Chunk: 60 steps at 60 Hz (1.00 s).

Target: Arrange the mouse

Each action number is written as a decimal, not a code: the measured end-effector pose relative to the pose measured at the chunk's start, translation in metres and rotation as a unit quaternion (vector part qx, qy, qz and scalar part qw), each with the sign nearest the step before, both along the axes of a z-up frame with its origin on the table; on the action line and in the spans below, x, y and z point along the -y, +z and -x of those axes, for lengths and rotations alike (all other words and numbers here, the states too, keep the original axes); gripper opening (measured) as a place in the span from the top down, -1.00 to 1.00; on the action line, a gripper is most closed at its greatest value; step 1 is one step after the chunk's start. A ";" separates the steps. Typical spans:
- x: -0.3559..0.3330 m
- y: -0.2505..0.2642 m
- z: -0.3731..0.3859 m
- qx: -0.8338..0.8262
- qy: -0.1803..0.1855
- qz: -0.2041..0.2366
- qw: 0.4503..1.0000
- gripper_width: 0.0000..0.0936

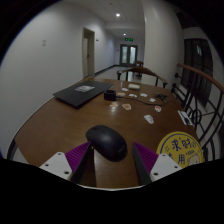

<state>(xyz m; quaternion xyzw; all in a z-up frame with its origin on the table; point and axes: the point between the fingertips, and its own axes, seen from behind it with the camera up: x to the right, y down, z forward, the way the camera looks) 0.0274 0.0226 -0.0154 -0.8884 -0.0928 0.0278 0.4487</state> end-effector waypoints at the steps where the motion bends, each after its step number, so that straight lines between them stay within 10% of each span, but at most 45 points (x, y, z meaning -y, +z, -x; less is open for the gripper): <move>1: -0.004 0.000 0.000 0.000 -0.001 0.001 1.000 -0.78; 12: -0.049 -0.001 -0.007 -0.018 -0.017 0.009 1.000 -0.69; 16: -0.057 -0.004 -0.011 -0.010 -0.023 0.004 1.000 -0.05; 25: -0.057 -0.002 -0.009 -0.011 -0.011 0.003 1.000 0.28; 33: -0.041 0.057 -0.009 -0.015 0.019 -0.053 0.998 0.29; 45: -0.009 0.186 -0.103 0.018 -0.037 -0.171 0.984 0.30; 60: 0.030 0.103 -0.245 -0.005 -0.151 -0.081 0.985 0.30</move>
